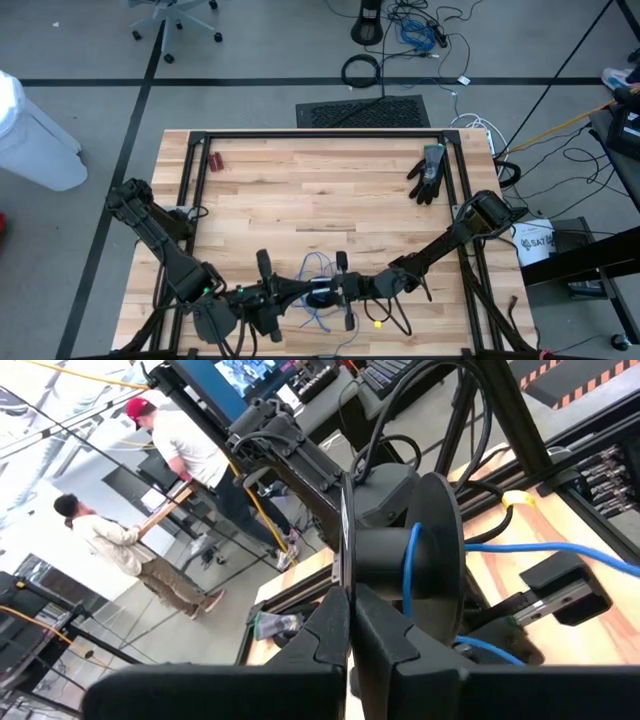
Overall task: Coil cords
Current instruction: Coil the blue wire onto a spool
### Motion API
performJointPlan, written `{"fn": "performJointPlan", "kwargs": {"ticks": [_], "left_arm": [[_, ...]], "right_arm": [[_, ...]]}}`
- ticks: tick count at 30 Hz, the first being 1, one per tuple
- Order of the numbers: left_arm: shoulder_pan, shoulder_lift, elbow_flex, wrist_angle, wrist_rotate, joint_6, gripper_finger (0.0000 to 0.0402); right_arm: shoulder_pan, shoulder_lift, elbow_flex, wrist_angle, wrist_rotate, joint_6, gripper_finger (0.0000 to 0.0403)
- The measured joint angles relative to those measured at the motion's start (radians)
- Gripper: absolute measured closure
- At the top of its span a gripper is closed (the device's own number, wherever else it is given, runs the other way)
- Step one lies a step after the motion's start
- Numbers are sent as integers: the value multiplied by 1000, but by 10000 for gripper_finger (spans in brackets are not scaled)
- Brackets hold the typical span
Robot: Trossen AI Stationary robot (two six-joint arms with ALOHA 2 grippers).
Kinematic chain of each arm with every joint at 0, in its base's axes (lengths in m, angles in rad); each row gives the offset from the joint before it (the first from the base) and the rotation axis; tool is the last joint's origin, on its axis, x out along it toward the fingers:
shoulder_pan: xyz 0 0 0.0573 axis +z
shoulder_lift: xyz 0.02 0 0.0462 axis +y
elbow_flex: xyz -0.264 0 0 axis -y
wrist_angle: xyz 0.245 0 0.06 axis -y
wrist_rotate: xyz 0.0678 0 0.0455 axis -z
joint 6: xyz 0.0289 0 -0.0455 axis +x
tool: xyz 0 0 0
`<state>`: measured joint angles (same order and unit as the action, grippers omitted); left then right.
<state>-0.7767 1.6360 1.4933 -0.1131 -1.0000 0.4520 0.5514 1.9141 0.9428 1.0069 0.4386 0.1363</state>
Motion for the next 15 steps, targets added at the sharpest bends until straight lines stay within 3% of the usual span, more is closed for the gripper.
{"fn": "performJointPlan", "kwargs": {"ticks": [9,15], "left_arm": [[5,0,0,0,0,-1,395],[5,0,0,0,0,-1,395]], "right_arm": [[-11,0,0,10,0,8,345],[-16,0,0,12,0,-1,385]]}}
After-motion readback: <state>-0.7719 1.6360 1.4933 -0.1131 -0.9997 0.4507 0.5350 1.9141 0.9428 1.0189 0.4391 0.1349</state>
